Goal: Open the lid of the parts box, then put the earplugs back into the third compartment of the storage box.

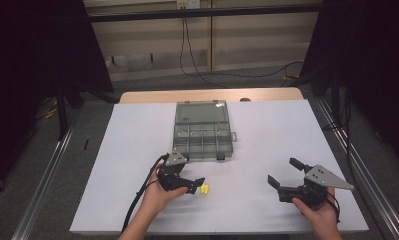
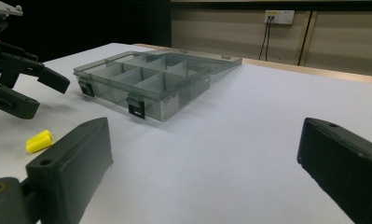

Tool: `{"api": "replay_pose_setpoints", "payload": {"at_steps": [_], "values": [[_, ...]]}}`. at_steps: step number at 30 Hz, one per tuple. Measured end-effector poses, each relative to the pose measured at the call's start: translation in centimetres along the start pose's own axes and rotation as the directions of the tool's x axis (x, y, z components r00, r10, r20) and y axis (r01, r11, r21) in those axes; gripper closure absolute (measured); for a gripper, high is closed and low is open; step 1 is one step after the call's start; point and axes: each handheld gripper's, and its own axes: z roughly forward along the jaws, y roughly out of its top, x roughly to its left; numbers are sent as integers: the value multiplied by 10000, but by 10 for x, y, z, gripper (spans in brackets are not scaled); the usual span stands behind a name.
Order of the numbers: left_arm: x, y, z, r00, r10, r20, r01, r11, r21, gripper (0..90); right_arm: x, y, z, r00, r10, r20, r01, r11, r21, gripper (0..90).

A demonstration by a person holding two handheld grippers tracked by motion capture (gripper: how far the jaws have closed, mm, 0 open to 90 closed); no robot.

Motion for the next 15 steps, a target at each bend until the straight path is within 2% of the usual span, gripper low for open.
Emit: {"api": "replay_pose_setpoints", "payload": {"at_steps": [11,15], "values": [[-1,-1,-2,9997,-222,84,222,9998,-13,76,4,1,3,9997,-219,-87,220,9997,80,26],[0,-2,-3,9996,-244,123,245,9997,-42,78,4,1,3,9998,-163,-87,164,9998,70,26]]}}
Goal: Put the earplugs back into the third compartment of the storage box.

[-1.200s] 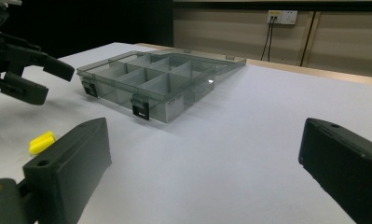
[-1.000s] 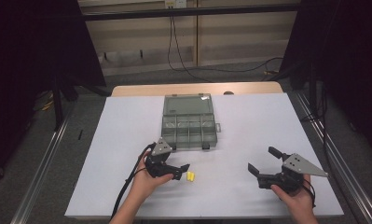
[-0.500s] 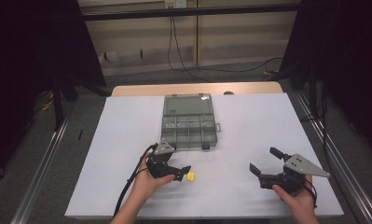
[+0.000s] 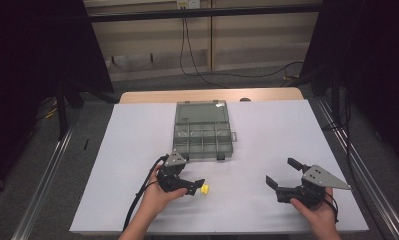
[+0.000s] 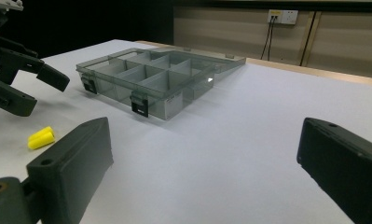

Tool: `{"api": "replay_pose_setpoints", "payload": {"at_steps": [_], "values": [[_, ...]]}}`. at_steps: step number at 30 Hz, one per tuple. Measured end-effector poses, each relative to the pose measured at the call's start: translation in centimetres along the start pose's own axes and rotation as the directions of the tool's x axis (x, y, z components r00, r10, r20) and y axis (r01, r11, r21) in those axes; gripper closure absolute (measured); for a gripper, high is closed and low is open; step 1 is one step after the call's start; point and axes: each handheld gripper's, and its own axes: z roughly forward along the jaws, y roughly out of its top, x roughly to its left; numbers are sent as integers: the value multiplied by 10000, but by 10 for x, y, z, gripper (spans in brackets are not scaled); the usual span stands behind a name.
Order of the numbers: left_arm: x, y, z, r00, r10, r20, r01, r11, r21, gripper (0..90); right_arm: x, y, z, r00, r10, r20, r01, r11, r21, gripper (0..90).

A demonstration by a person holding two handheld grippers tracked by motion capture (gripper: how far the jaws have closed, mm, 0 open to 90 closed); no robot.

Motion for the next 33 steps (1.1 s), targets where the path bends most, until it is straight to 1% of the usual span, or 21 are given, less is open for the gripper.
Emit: {"api": "replay_pose_setpoints", "payload": {"at_steps": [4,5,7,8,12,14,15,16,17,21,23,26,29,31,33], "values": [[-1,-1,-2,10000,-15,53,14,10000,19,81,0,0,1,10000,17,-16,-17,10000,-22,30],[-2,-1,-2,10000,-9,65,10,10000,-41,84,0,0,1,10000,10,-19,-10,10000,-8,30],[-3,-1,-4,9999,95,111,-94,10000,-27,94,1,1,1,10000,19,-25,-19,10000,-9,31],[-4,-1,-4,9998,84,165,-83,10000,-43,109,1,1,1,10000,-2,-36,2,10000,-3,31],[-7,-2,-3,9993,297,233,-301,9994,181,135,1,1,2,9999,-28,-100,28,10000,-17,36],[-9,-3,-2,9985,405,381,-417,9987,309,196,2,2,3,9999,-1,-143,0,10000,-10,38],[-10,-4,-1,9981,402,461,-417,9986,329,202,2,2,4,9999,-29,-158,29,10000,-20,38],[-10,-4,-1,9976,430,550,-450,9983,365,229,2,2,4,9998,-27,-179,27,10000,-6,39],[-11,-4,-1,9974,411,584,-433,9984,371,274,3,2,5,9998,-24,-186,24,10000,21,39],[-12,-5,0,9973,481,556,-499,9982,328,393,3,2,5,9998,-73,-211,73,10000,40,43],[-13,-6,1,9966,575,591,-603,9971,464,437,3,2,5,9997,-55,-222,55,10000,14,44],[-14,-7,4,9965,536,639,-572,9968,553,473,3,2,5,9997,-19,-223,19,10000,-6,46],[-14,-7,6,9966,604,567,-642,9956,677,483,2,2,5,9998,38,-200,-38,10000,-6,48],[-13,-8,7,9969,485,623,-527,9963,676,483,1,2,5,9998,3,-185,-4,10000,-28,48],[-14,-8,7,9965,514,652,-558,9961,682,485,1,2,4,9998,23,-185,-24,10000,-28,49]]}}
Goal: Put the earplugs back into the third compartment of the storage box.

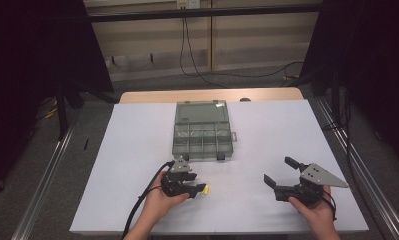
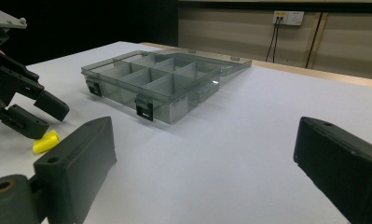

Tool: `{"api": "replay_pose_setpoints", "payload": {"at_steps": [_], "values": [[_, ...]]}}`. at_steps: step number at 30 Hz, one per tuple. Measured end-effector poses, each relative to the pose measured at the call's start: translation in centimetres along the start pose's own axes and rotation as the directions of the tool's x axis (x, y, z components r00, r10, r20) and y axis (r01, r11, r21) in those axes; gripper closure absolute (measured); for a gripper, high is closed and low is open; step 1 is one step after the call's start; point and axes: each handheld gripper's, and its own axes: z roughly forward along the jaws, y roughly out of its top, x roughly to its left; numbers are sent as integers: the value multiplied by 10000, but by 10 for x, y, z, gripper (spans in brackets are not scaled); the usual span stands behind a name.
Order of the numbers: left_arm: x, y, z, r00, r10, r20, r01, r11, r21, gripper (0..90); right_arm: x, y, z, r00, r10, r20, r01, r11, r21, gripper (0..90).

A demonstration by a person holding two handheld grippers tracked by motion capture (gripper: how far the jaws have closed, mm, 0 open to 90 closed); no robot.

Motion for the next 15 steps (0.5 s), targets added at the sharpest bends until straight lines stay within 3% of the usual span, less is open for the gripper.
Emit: {"api": "replay_pose_setpoints", "payload": {"at_steps": [5,15], "values": [[-1,0,0,9999,-23,137,22,10000,65,525,0,0,0,10000,-40,-8,40,10000,27,51],[-5,0,2,9980,1,629,-13,9998,198,724,0,0,1,10000,-55,-2,55,10000,59,55]]}}
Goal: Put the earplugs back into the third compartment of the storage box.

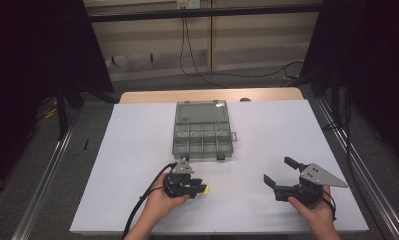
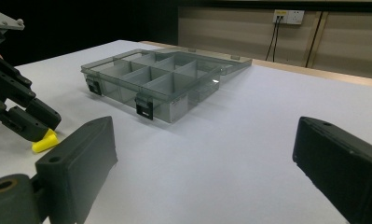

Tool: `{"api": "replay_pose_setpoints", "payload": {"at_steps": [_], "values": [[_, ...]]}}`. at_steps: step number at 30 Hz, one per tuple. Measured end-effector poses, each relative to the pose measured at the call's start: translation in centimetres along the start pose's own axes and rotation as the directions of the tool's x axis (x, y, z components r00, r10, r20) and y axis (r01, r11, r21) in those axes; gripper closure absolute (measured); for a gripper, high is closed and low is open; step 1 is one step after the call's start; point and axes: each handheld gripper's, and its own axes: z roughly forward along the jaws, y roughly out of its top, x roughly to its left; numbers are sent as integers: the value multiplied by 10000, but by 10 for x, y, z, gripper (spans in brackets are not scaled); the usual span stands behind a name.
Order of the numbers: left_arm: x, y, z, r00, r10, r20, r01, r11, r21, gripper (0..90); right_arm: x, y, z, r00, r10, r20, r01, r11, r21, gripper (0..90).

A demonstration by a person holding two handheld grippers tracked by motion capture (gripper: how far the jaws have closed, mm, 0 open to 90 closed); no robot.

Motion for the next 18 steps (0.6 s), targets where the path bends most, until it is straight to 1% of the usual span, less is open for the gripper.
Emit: {"api": "replay_pose_setpoints", "payload": {"at_steps": [4,6,8,13,18], "values": [[-2,-1,1,9999,-58,122,58,10000,23,770,0,0,0,10000,-12,-29,13,10000,21,58],[-2,-1,1,9999,-117,95,117,9999,22,797,1,0,0,10000,-20,-41,20,10000,14,58],[-2,0,1,9996,-178,221,177,9998,43,815,1,0,0,10000,-55,-40,55,10000,13,59],[-1,1,-1,9993,-331,190,331,9995,-7,837,1,1,0,9999,-118,-60,118,9999,9,60],[2,2,-5,9987,-507,82,508,9984,-242,839,2,1,-1,9999,-118,-85,118,9999,-31,64]]}}
